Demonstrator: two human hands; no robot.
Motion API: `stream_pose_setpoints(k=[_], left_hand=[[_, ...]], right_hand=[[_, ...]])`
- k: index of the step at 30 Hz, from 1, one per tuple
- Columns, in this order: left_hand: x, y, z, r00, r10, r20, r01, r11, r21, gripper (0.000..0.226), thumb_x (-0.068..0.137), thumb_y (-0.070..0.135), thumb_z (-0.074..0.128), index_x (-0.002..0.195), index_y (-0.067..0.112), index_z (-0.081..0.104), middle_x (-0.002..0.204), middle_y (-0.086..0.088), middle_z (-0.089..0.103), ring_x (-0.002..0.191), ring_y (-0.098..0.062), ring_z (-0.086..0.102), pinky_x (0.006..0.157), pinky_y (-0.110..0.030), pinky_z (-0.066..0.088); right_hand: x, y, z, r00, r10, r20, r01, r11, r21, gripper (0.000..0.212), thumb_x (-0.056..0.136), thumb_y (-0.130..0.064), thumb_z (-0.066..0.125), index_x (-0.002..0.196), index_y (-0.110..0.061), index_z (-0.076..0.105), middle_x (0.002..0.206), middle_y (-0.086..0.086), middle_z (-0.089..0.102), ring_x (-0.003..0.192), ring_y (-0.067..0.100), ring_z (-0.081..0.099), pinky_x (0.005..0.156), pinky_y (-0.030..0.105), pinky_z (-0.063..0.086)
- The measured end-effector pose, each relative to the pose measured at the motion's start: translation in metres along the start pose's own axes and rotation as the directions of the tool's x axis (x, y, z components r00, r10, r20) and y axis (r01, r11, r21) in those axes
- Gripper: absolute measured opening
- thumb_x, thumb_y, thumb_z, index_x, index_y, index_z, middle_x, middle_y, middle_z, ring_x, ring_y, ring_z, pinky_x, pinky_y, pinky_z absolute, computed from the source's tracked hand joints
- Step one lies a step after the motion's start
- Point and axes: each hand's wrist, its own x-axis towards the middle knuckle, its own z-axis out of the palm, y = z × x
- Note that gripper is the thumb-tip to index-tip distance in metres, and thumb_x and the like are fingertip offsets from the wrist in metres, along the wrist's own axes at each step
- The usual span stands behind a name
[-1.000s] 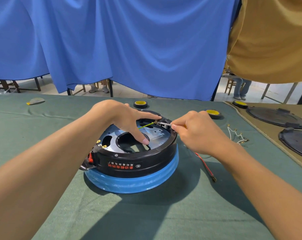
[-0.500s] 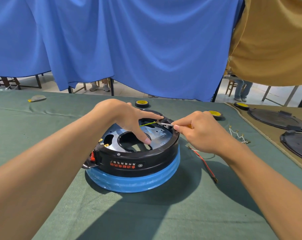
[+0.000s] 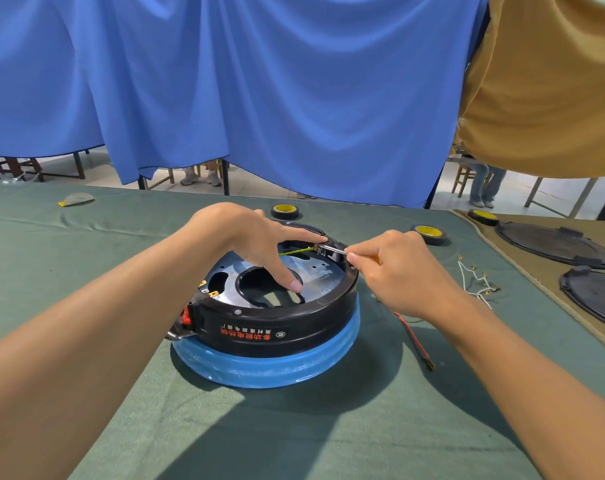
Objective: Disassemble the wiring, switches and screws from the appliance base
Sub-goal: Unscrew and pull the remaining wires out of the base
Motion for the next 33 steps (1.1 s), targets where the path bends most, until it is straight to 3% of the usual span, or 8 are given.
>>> stream_pose_setpoints(k=[3,10,16,20,24,27,30,33], left_hand=[[-0.002,0.001,-0.001,1.000,0.003,-0.001,-0.003,1.000,0.009,0.086,0.073,0.072,0.062,0.137,0.071,0.004,0.151,0.008,0.022,0.138,-0.035,0.025,0.105,-0.048,0.029],[-0.004,0.003,-0.003,1.000,-0.021,0.017,0.020,1.000,0.011,0.087,0.073,0.073,0.061,0.138,0.070,0.003,0.154,0.007,0.020,0.139,-0.036,0.024,0.106,-0.049,0.028],[-0.004,0.001,0.002,0.999,-0.051,0.013,0.051,0.999,0.008,0.087,0.066,0.078,0.061,0.127,0.080,0.000,0.148,-0.001,0.018,0.133,-0.037,0.024,0.106,-0.052,0.029],[0.000,-0.002,0.011,0.995,-0.088,-0.036,0.089,0.996,0.021,0.087,0.059,0.086,0.056,0.121,0.083,-0.006,0.154,-0.009,0.008,0.138,-0.046,0.019,0.106,-0.057,0.027],[-0.001,-0.008,0.019,0.987,-0.030,-0.158,0.010,0.992,-0.125,0.097,0.058,0.082,0.057,0.137,0.046,0.013,0.147,-0.007,0.027,0.127,-0.032,0.030,0.103,-0.046,0.030],[-0.011,-0.013,0.019,0.977,-0.060,-0.204,0.034,0.991,-0.130,0.073,0.068,0.076,0.061,0.118,0.028,0.038,0.148,-0.006,0.026,0.131,-0.029,0.026,0.102,-0.044,0.030],[-0.015,-0.011,0.028,0.976,-0.055,-0.209,0.077,0.992,0.096,0.049,0.074,0.069,0.064,0.094,0.025,0.060,0.160,-0.004,0.001,0.146,-0.028,-0.014,0.115,-0.057,-0.004],[-0.016,-0.006,0.038,0.980,-0.069,-0.189,0.100,0.982,0.159,0.031,0.085,0.059,0.060,0.072,0.030,0.057,0.153,-0.005,0.021,0.144,-0.028,0.001,0.114,-0.056,-0.008]], right_hand=[[0.005,0.003,-0.005,0.998,-0.051,0.033,0.052,0.998,-0.037,0.029,0.097,-0.012,0.049,0.083,0.009,0.063,0.061,0.017,0.031,0.059,0.017,0.020,0.053,0.023,0.024],[0.008,0.012,-0.006,0.995,-0.094,0.022,0.093,0.994,0.050,0.025,0.096,-0.014,0.054,0.097,0.009,0.063,0.056,-0.001,0.026,0.053,0.011,0.022,0.050,0.015,0.028],[0.005,0.015,0.000,0.998,-0.060,-0.025,0.061,0.997,0.041,0.027,0.096,-0.018,0.052,0.093,0.006,0.066,0.063,0.019,0.037,0.058,0.014,0.023,0.054,0.028,0.023],[0.003,0.015,-0.004,0.999,-0.034,-0.008,0.034,0.997,0.072,0.027,0.097,-0.022,0.052,0.093,-0.005,0.072,0.063,0.019,0.051,0.055,0.013,0.028,0.052,0.018,0.029],[0.002,0.013,-0.013,1.000,-0.018,-0.015,0.019,0.997,0.070,0.029,0.098,-0.024,0.050,0.094,-0.002,0.069,0.070,0.020,0.059,0.059,0.013,0.032,0.058,0.027,0.031],[0.002,0.011,-0.019,0.998,-0.016,-0.060,0.021,0.996,0.089,0.027,0.098,-0.023,0.052,0.089,-0.010,0.074,0.068,0.011,0.064,0.069,0.027,0.047,0.067,0.026,0.034],[0.002,0.009,-0.020,0.998,-0.004,-0.059,0.009,0.995,0.095,0.025,0.098,-0.024,0.053,0.093,-0.017,0.077,0.071,0.001,0.069,0.079,0.028,0.055,0.074,0.026,0.035],[0.000,0.006,-0.022,0.999,0.013,-0.049,-0.008,0.994,0.105,0.024,0.098,-0.026,0.053,0.101,-0.024,0.077,0.087,-0.008,0.072,0.097,0.028,0.056,0.089,0.035,0.041]])
